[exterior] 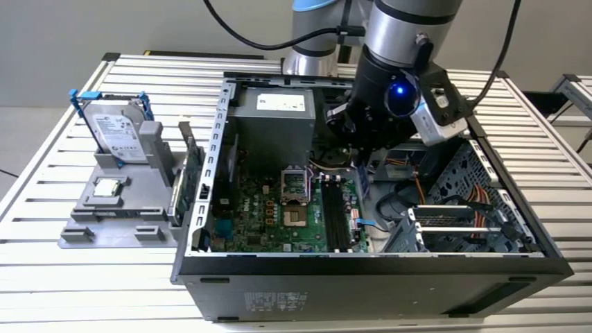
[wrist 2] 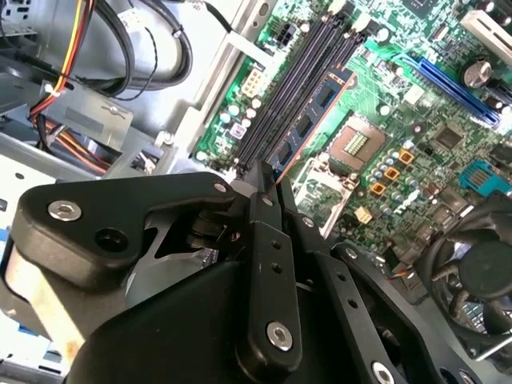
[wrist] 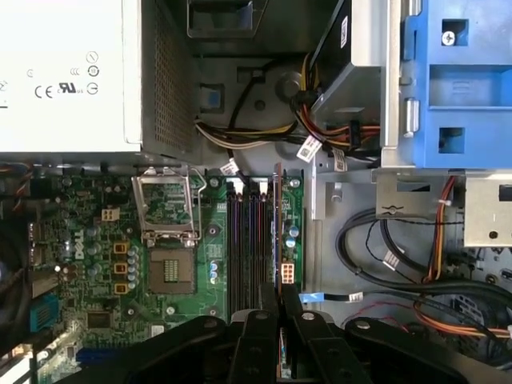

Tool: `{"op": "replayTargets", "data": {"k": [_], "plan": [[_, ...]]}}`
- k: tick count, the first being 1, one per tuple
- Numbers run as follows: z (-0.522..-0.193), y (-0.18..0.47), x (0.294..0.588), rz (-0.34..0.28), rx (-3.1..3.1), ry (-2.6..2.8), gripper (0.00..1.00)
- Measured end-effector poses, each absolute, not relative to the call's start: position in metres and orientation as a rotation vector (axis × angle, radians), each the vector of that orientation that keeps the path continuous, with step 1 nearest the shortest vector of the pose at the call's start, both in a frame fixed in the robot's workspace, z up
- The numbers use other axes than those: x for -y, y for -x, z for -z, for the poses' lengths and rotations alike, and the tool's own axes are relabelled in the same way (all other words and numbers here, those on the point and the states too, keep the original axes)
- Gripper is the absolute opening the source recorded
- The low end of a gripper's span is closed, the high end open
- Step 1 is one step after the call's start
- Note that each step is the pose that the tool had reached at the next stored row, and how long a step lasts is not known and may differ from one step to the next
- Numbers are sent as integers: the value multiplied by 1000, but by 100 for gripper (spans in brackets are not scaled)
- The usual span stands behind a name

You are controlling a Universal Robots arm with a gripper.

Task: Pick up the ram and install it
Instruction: 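Insert the ram into the slot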

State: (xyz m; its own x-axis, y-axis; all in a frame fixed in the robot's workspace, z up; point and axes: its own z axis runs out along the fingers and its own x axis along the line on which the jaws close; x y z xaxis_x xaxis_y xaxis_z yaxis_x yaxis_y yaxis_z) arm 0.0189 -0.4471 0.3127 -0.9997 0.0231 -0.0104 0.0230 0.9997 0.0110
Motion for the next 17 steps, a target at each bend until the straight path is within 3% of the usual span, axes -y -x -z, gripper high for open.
{"op": "replayTargets", "data": {"k": [17], "plan": [[-305,-19,458,-18,-3136,-36,0]]}}
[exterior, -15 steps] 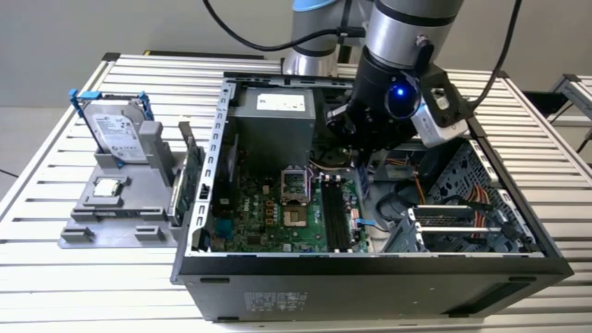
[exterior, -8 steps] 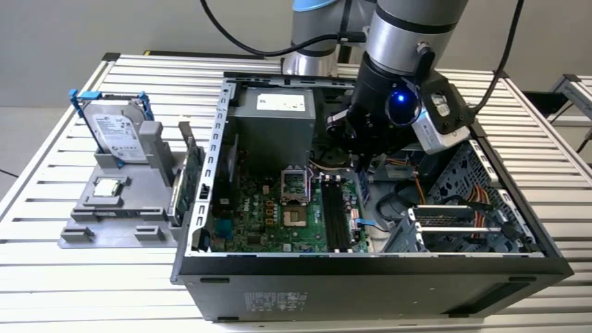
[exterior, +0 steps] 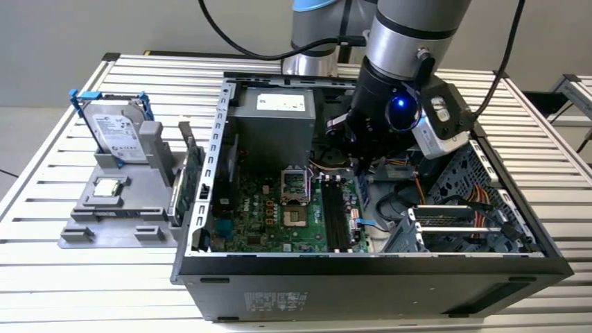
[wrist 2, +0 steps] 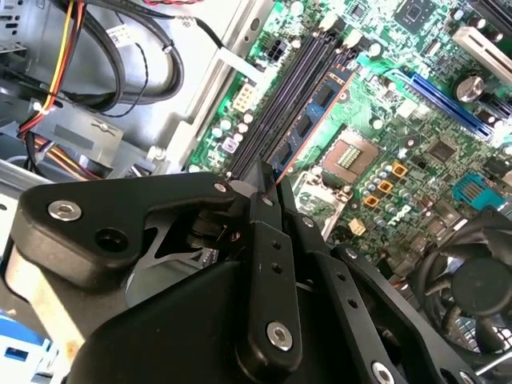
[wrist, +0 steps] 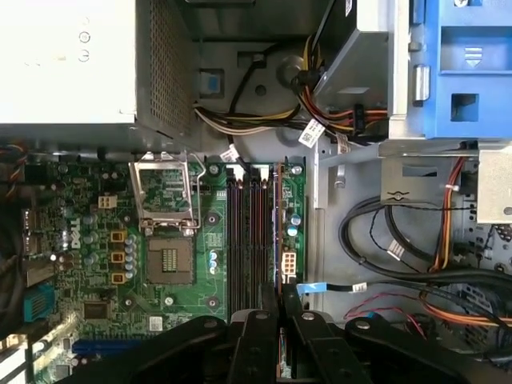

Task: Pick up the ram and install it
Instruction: 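Insert the ram into the slot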

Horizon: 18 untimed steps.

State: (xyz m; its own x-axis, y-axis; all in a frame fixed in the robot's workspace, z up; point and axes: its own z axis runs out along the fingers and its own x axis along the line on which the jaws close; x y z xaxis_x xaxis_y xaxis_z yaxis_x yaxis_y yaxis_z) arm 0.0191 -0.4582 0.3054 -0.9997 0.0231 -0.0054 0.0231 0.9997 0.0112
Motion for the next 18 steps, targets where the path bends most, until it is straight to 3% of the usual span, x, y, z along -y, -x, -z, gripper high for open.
{"op": "replayTargets", "data": {"k": [18], "plan": [[-294,-19,465,-17,-3138,-23,0]]}}
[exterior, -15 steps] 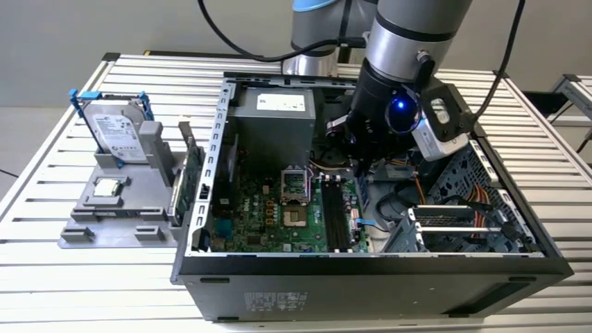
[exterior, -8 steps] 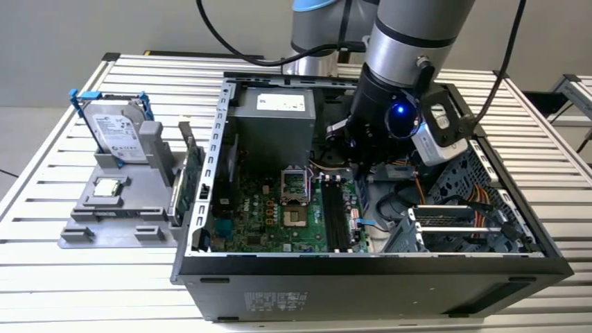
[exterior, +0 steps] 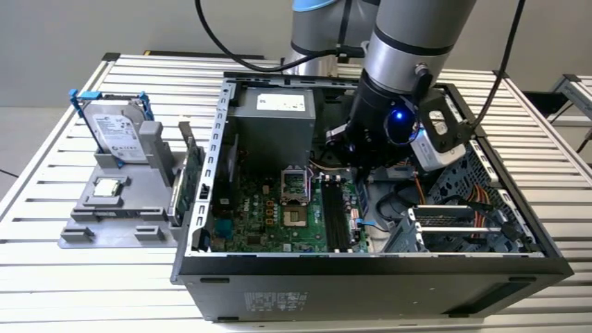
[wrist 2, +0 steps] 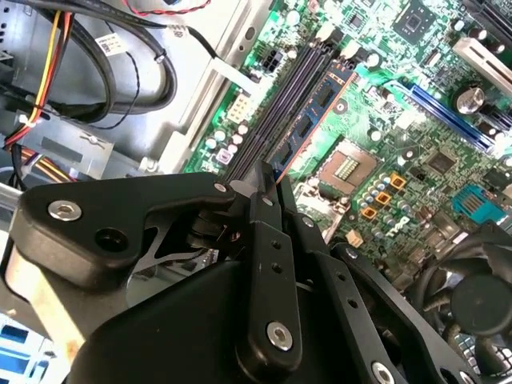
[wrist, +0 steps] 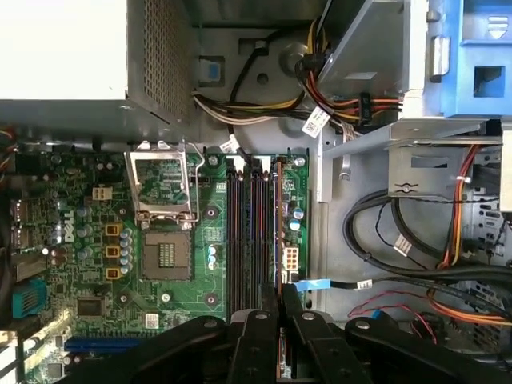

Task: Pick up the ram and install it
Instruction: 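Insert the ram into the slot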

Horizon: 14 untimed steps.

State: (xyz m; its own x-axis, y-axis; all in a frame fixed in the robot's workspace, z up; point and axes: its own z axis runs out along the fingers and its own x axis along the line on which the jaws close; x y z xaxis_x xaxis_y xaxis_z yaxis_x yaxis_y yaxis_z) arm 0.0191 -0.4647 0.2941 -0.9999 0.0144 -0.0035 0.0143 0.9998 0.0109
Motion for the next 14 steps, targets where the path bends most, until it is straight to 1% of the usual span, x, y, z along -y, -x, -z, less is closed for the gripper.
{"op": "replayTargets", "data": {"k": [14], "plan": [[-282,-19,466,-17,-3139,-6,0]]}}
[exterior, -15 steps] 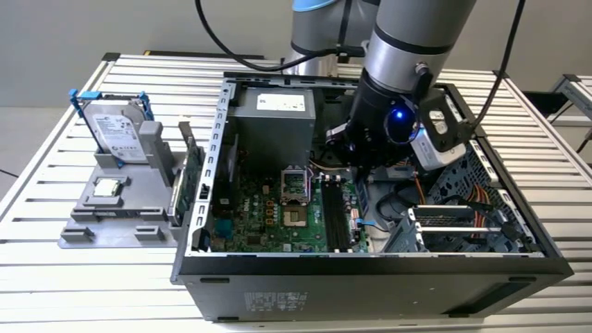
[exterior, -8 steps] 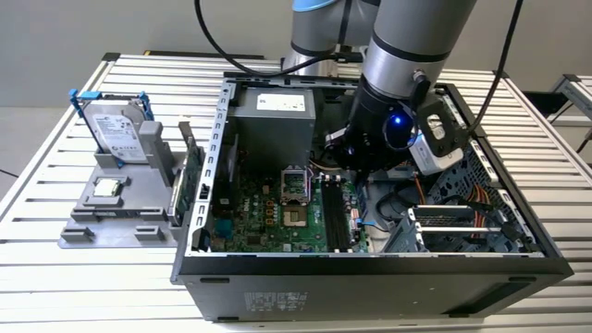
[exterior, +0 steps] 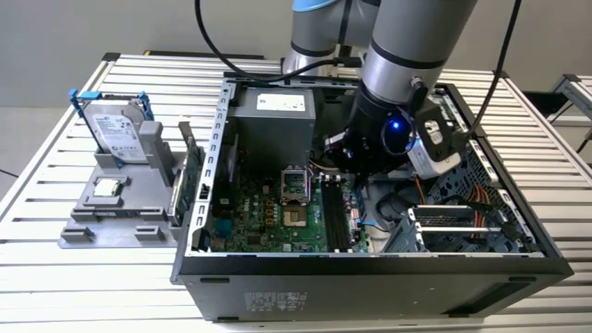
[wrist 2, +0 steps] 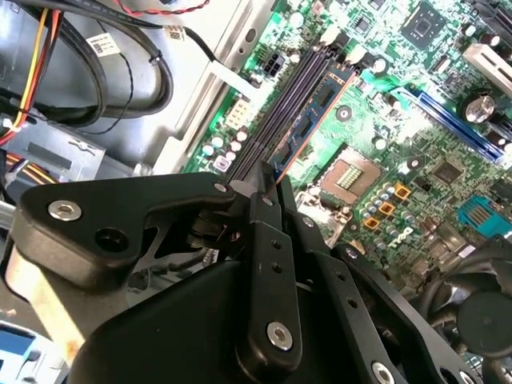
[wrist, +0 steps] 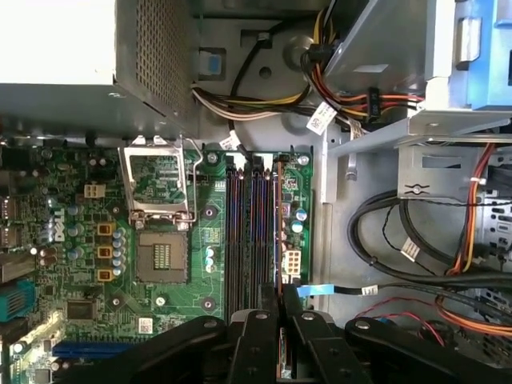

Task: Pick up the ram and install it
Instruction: 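Insert the ram into the slot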

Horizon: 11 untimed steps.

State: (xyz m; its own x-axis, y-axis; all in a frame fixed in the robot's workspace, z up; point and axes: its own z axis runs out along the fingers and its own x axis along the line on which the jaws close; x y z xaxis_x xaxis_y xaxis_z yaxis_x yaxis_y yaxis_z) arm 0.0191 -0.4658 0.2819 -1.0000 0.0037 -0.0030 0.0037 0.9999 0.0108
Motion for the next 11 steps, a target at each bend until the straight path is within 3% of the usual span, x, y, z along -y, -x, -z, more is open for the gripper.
{"op": "replayTargets", "data": {"k": [11], "plan": [[-277,-19,473,-17,-3140,-7,0]]}}
